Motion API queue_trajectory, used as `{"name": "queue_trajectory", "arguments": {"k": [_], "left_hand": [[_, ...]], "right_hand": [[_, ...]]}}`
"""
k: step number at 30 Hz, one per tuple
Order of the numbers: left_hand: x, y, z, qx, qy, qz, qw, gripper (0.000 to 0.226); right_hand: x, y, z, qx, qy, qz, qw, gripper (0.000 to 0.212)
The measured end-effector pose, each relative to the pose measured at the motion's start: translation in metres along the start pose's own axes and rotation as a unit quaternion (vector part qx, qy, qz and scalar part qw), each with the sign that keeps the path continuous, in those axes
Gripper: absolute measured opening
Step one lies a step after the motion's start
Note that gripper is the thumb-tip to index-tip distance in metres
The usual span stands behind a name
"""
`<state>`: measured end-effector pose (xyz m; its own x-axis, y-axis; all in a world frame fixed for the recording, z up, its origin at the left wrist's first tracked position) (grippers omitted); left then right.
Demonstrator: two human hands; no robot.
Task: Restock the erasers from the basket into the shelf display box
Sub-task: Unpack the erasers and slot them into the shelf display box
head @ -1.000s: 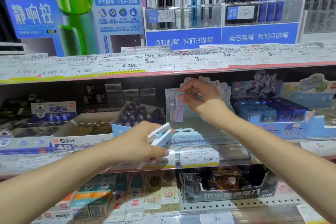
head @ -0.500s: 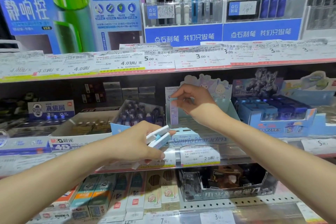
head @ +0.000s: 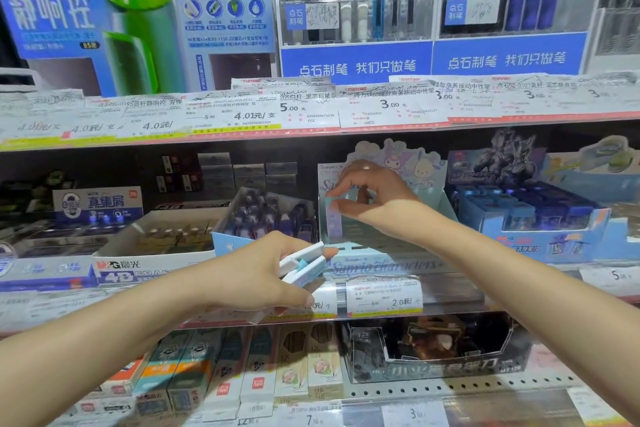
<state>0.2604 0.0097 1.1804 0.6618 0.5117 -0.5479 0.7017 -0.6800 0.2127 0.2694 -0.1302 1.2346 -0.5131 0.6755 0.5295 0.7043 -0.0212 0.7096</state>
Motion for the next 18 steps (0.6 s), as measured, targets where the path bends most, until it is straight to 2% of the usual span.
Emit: {"name": "queue_trajectory", "arguments": {"k": [6,11,16,18], "left_hand": [[0.004,-0.001,0.001,0.017,-0.007,-0.013,1.0,0.058],[0.006,-0.001,0.0,0.015,-0.011,-0.012,1.0,0.059],[-0.002,-0.002,-0.001,-0.009,-0.013,-0.008,1.0,0.05],[-0.006,-0.001,-0.004,-0.052,-0.018,-0.002,0.998,0.039]], "right_hand": [[0.001,0.0,0.0,0.023,-0.045,0.003,0.999,0.011],[0.001,0.0,0.002,0.031,-0.02,0.017,0.999,0.008],[-0.003,0.001,-0.001,0.04,-0.003,0.082,0.996,0.015],[-0.002,-0.001,-0.006,0.01,0.065,0.133,0.989,0.017]]}}
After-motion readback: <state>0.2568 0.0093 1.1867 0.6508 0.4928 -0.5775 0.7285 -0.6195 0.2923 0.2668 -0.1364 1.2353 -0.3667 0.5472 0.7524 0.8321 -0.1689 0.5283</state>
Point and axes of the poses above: each hand's wrist, its own y-axis towards the middle knuckle, its own z-axis out of the palm, x = y × z, the point moved 7 cm from there along y, towards the middle knuckle, and after that the axes turned 12 degrees about -x, right-handed, at the moved point
